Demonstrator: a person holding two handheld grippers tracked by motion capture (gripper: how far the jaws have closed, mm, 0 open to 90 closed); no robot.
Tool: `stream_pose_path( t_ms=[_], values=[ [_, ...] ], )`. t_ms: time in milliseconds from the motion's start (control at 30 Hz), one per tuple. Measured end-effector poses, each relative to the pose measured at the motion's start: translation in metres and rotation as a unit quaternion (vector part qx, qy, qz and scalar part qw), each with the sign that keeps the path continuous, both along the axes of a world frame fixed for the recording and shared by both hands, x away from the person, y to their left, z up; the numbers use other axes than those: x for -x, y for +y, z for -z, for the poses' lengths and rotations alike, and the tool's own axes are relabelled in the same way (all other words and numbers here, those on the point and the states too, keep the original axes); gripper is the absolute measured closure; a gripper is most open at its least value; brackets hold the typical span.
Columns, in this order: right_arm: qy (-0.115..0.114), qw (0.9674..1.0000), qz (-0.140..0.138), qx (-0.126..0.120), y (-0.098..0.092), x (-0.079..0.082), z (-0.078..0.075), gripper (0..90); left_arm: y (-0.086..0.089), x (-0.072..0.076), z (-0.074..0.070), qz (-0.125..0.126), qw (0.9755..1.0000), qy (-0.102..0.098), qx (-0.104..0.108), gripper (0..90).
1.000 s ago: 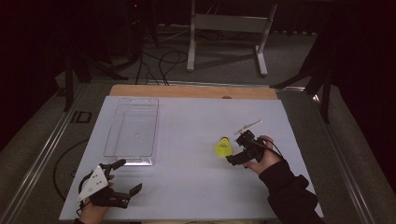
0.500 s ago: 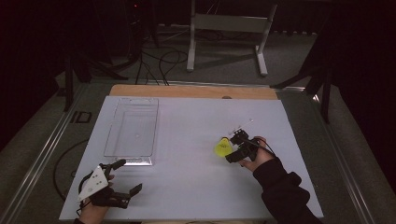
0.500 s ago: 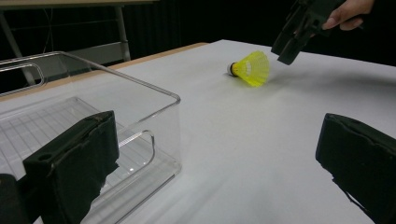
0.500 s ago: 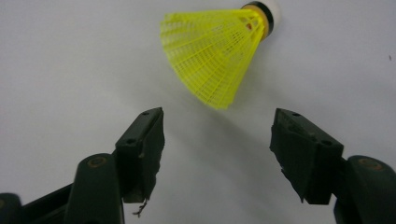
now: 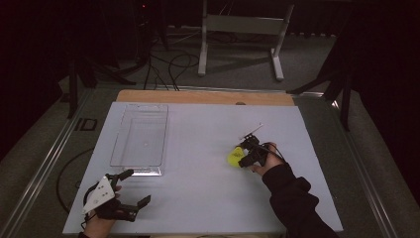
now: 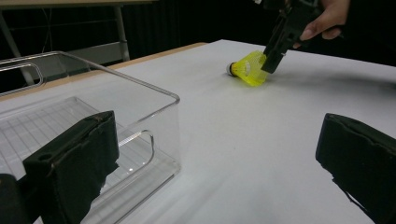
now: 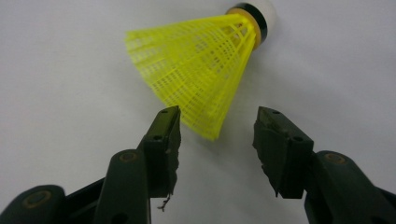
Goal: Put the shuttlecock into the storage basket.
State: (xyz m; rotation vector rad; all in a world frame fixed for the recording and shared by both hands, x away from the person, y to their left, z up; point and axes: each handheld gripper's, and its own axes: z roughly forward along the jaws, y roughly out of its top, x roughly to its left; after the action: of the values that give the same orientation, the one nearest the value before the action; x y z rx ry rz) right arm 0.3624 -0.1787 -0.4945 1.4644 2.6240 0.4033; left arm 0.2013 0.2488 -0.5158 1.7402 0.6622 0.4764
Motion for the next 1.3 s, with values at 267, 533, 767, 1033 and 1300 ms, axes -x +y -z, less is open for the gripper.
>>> stream_pose_path(
  t_ms=[267,533,767,1033,1300],
  values=[
    [0.013,0.9999,-0.001,0.009,0.005,-0.008,0.015,57.6,0.000,0.000,0.000,0.003,1.0000,-0.002,0.000,0.2],
    [0.028,0.9996,0.003,0.000,0.007,-0.013,0.015,79.4,0.000,0.000,0.000,0.002,1.0000,-0.002,-0.001,0.2],
    [0.043,0.9991,-0.002,-0.005,0.009,-0.015,0.013,88.8,0.000,0.000,0.000,0.002,1.0000,-0.001,-0.001,0.2],
    [0.054,0.9985,-0.010,0.001,0.008,-0.014,0.009,90.0,0.000,0.000,0.000,0.002,1.0000,-0.001,-0.001,0.2],
    [0.061,0.9978,-0.023,-0.007,0.001,-0.013,-0.001,90.0,0.000,0.000,0.000,0.002,1.0000,0.000,-0.002,0.2]
  ],
)
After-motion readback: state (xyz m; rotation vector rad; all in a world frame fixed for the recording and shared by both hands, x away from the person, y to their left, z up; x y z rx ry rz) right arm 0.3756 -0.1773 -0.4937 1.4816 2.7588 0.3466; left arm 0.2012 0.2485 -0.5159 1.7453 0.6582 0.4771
